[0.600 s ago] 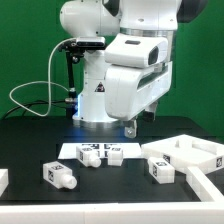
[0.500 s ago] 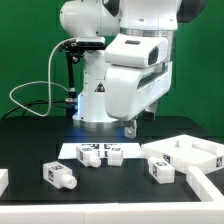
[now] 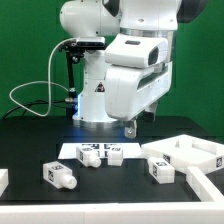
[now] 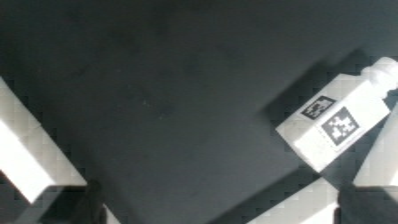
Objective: Assemble one leg
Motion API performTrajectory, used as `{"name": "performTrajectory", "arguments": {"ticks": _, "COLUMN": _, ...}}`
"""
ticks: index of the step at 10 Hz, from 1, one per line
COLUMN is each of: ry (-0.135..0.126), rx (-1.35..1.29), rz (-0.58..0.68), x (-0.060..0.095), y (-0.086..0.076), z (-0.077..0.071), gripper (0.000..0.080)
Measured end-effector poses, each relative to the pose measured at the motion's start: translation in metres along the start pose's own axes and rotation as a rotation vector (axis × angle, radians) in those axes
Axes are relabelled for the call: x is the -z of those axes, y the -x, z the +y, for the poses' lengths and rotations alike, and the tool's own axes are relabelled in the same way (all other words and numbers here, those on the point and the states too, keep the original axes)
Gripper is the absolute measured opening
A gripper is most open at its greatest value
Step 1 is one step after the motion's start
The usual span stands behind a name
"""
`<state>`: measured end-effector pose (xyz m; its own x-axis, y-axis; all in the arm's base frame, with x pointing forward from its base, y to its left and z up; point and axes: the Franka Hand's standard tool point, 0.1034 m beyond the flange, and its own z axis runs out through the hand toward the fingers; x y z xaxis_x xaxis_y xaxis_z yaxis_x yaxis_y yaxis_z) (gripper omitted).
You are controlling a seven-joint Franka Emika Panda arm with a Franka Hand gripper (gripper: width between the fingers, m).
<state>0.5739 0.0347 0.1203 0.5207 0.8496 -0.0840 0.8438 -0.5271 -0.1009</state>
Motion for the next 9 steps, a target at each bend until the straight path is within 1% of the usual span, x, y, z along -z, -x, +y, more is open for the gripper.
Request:
{"name": "performTrajectory", "arguments": {"ticks": 1, "ry": 0.017, "rx": -0.154, "rz": 0.019, "x": -0.004, "y": -0.007, "z": -0.008, "gripper": 0.0649}}
{"name": "performTrajectory", "arguments": {"ticks": 2, "ry": 0.025, "rx": -0.268, "rz": 0.037, "x": -0.009, "y": -0.018, "z": -0.025, "gripper": 0.0649}}
{"name": "performTrajectory", "arguments": {"ticks": 3, "ry": 0.011, "rx": -0.343, "rz": 0.042, "x": -0.016, "y": -0.026, "z": -0.034, "gripper": 0.0649}}
{"name": "performTrajectory", "arguments": {"ticks": 4, "ry": 0.029, "rx": -0.317, "rz": 0.069, "x": -0.03, "y": -0.028, "z": -0.034, "gripper": 0.0649}}
{"name": "performTrajectory", "arguments": {"ticks": 5, "ry": 0.019, "rx": -0.318, "rz": 0.058, "x": -0.032, "y": -0.026, "z": -0.036, "gripper": 0.0649}}
{"name": "performTrajectory", "arguments": {"ticks": 6, "ry": 0.022, "rx": -0.318, "rz": 0.061, "x": -0.03, "y": -0.027, "z": -0.035, "gripper": 0.0649}}
{"name": "performTrajectory", "arguments": {"ticks": 8, "ry": 0.023, "rx": -0.359, "rz": 0.069, "x": -0.034, "y": -0.027, "z": -0.037, "gripper": 0.0649}}
{"name": "performTrajectory", "arguments": {"ticks": 9, "ry": 0.035, "rx": -0.496, "rz": 0.099, "x": -0.048, "y": -0.026, "z": -0.049, "gripper": 0.0649}}
